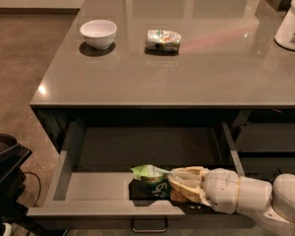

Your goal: Place green rice chip bag into top drawer

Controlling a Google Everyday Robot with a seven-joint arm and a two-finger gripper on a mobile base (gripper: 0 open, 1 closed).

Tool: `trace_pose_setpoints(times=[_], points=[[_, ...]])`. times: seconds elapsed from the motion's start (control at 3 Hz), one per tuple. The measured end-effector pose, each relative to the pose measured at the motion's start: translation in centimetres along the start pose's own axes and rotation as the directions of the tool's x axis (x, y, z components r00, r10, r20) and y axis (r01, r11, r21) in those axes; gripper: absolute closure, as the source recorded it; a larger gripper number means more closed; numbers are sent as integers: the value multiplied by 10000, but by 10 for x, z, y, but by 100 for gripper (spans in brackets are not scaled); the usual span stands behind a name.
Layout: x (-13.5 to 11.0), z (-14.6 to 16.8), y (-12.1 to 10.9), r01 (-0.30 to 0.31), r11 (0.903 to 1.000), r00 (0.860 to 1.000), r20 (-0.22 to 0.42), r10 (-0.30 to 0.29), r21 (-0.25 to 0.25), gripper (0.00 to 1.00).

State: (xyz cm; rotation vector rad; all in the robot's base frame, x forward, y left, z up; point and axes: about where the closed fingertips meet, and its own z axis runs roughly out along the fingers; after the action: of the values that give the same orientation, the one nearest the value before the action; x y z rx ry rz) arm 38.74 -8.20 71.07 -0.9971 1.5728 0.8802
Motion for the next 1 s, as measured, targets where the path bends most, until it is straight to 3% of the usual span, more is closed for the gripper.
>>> trace_pose_setpoints(times=[0.67,1.0], points=[[0,0,0,0,10000,10000,0,0,-1,12],[0,0,0,1,10000,10000,0,-1,-2,0]])
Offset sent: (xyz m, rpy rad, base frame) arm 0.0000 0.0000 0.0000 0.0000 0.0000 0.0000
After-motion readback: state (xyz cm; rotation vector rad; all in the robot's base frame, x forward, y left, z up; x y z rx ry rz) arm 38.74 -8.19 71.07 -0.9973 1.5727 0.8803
